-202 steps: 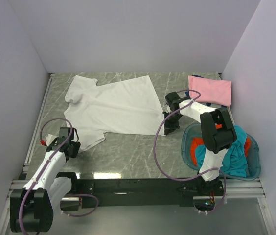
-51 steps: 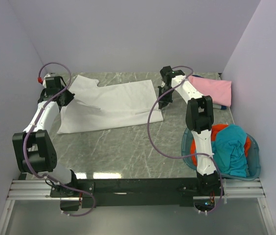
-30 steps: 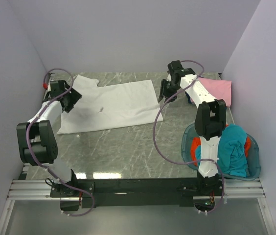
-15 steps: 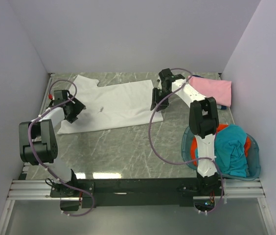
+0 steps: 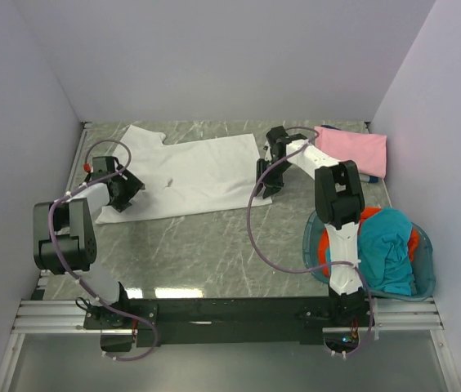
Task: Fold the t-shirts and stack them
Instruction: Fold the tshirt
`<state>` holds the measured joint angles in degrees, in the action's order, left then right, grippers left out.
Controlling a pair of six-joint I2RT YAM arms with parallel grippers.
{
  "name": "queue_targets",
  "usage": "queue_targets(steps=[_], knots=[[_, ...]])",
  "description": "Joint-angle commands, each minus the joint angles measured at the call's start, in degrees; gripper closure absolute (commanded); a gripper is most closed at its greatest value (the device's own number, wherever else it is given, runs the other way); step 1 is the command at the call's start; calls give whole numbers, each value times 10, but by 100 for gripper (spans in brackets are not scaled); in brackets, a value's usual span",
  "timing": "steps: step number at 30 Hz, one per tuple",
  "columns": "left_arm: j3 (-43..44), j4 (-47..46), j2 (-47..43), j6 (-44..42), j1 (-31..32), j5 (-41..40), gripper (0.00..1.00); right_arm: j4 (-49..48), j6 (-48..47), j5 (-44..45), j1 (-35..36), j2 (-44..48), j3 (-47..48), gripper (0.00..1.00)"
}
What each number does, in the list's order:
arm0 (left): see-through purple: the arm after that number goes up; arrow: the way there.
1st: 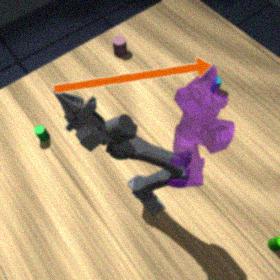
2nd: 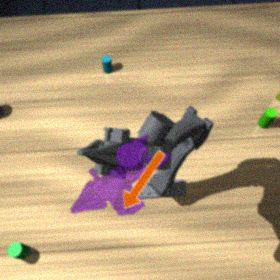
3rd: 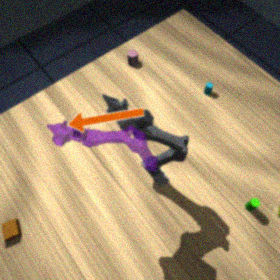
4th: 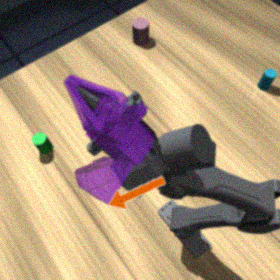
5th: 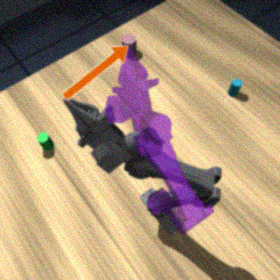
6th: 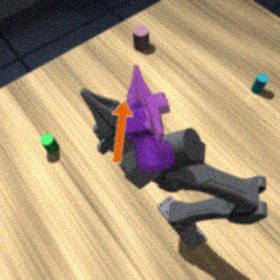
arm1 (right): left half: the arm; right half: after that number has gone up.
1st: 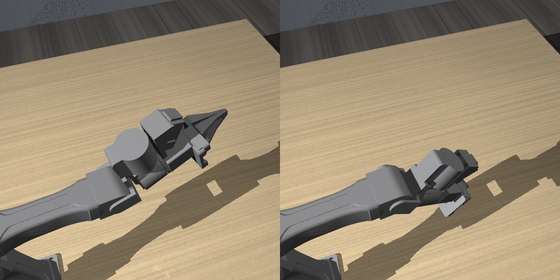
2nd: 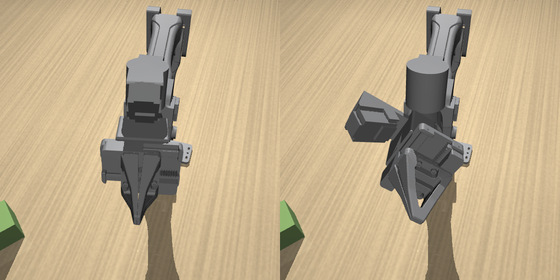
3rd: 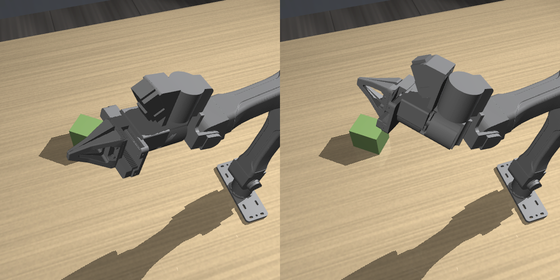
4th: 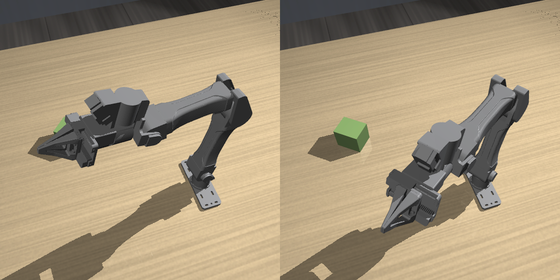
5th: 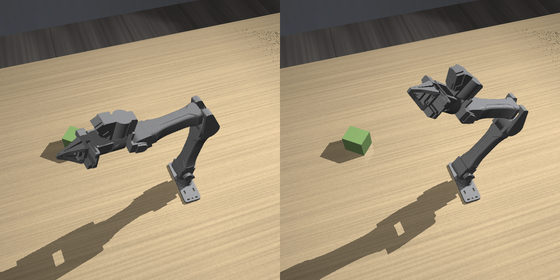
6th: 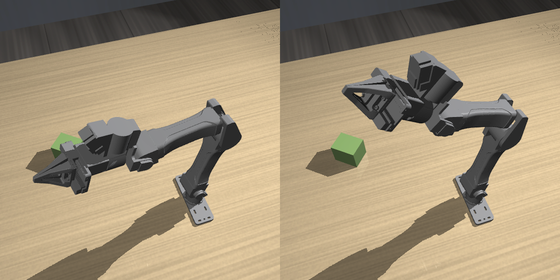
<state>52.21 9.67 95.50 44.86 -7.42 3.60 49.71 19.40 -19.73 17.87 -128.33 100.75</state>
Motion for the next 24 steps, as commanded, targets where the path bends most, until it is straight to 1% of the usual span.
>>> queue_targets(steps=[1,6,10,16,18,24], knots=[[-21,18,-8,5,-1,-15,23,17,-15,40,0,4,-47,55],[-66,18,-44,28,-1,-22,22,16,-11,58,0,53,-125,55],[-110,11,-80,40,-1,-6,23,-2,-2,50,0,98,-228,55],[-180,36,-167,54,0,2,23,-16,17,42,0,171,-337,55],[-212,51,-208,59,1,8,23,-17,24,37,0,194,-362,55],[-232,91,-319,71,8,30,23,-8,28,30,5,248,-383,55]])
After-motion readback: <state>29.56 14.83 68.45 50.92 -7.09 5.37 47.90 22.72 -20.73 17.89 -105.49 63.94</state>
